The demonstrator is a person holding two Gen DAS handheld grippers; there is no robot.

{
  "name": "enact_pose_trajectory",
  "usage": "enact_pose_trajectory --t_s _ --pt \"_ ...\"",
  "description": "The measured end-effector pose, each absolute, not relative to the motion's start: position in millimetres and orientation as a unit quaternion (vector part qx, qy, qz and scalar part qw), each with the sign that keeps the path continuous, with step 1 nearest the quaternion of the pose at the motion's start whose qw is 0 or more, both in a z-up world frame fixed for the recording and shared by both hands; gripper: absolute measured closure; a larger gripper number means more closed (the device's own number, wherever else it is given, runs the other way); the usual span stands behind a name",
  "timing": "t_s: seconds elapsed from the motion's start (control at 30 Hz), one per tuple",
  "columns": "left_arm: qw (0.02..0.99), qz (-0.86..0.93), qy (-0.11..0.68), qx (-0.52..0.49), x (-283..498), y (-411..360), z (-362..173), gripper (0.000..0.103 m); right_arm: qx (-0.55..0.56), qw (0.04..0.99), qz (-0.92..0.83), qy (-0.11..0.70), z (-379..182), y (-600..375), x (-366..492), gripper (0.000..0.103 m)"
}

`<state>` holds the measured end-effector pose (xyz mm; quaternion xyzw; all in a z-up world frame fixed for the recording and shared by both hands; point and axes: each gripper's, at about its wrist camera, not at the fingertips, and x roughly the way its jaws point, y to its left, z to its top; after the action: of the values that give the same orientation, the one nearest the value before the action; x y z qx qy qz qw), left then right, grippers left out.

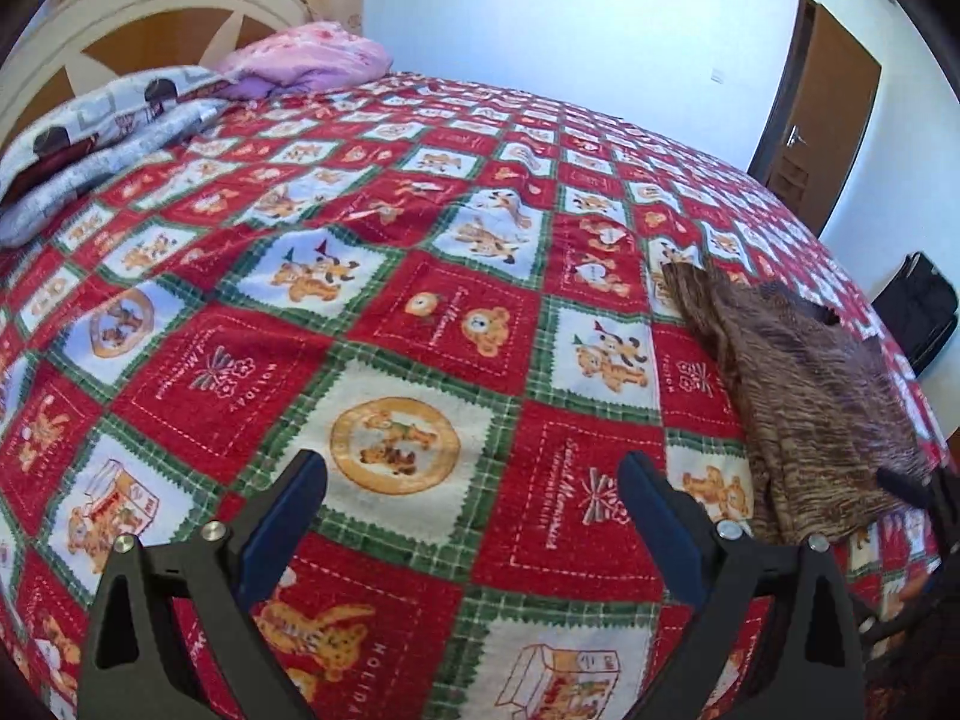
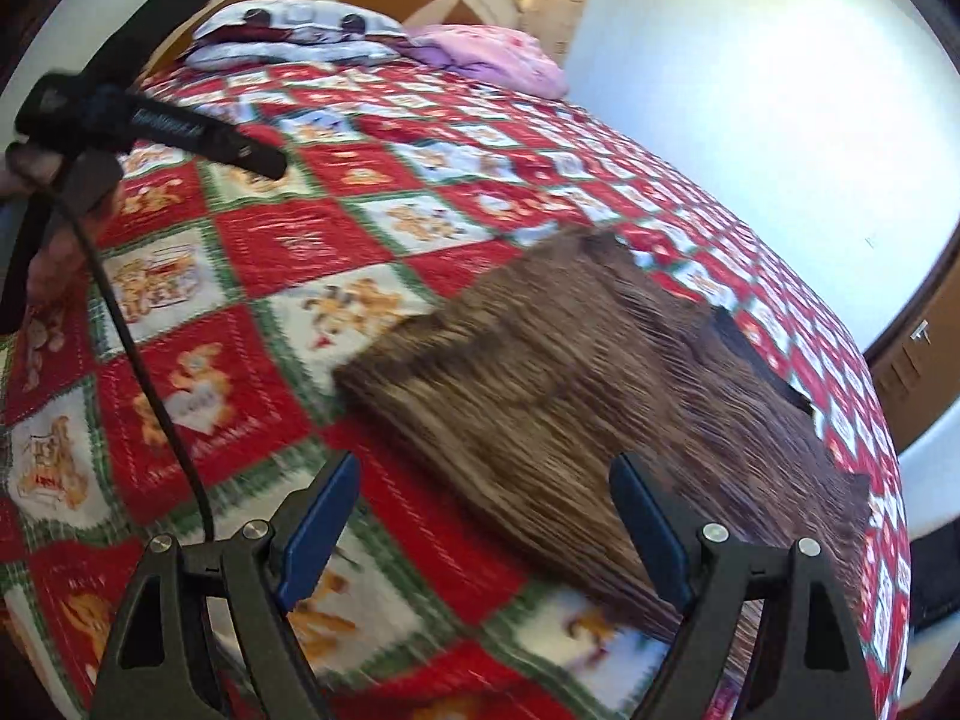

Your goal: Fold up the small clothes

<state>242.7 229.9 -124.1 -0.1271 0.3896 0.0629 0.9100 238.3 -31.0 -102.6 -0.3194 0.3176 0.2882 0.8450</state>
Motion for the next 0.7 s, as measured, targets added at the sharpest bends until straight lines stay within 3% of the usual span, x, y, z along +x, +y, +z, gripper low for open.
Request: enact_pose_trajectory --t_s 0.33,0.47,0.7 --pt "0.908 0.004 0.392 -0.148 265 227 -119 0.003 -0.365 0.851 0.262 0.271 -117 2 241 0.018" --pt "0.91 -0.014 0.388 -0.143 285 221 -113 0.003 -0.361 0.858 0.253 0.264 -119 4 245 0.037" --pt "0.904 -0.092 0.386 -0.16 322 196 -107 0.003 -0.362 0.865 0.244 0.248 -117 0 241 0.038"
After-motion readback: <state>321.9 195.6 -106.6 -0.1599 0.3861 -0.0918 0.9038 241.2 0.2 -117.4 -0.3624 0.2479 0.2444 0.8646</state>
